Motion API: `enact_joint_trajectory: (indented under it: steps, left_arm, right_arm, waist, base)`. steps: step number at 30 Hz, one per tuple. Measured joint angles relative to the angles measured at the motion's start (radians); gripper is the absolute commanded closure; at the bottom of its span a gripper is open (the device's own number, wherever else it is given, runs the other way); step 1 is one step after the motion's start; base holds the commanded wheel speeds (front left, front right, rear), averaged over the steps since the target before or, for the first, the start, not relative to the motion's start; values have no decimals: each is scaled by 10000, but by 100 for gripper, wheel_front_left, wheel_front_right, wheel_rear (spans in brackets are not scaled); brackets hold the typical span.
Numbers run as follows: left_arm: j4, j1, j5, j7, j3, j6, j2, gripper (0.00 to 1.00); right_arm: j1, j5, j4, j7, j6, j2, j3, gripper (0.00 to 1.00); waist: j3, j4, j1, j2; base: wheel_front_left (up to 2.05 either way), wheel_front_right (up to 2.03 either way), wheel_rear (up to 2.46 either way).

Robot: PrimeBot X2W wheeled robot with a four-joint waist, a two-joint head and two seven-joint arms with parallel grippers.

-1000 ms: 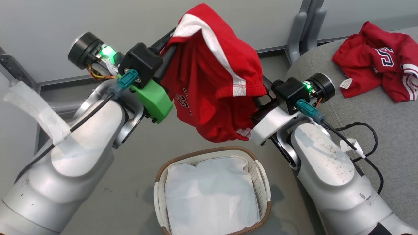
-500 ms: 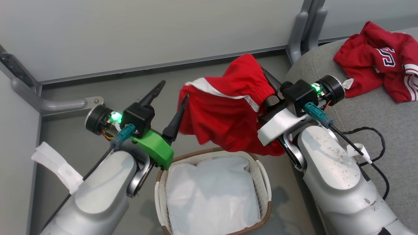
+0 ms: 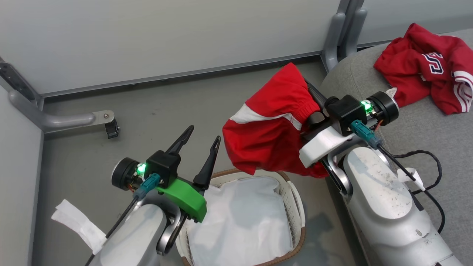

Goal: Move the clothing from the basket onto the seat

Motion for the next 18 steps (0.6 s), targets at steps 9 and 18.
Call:
enact_joint_trajectory:
  steps: [9,18]
  left_arm:
    - [-314,482,575,-15,738,-286,-360,0]
    - [-483,529,1087,-15,1058,-500,-527,0]
  right_arm:
    - [-45,-180,-29,0,0,-2,-334,100]
    - [-251,-351,-301,0,0,-324,-861,100]
  waist:
    - [191,-347,0,0]
    - [456,-1339,0,0]
  base:
    - [0,0,0]
    - [0,0,0]
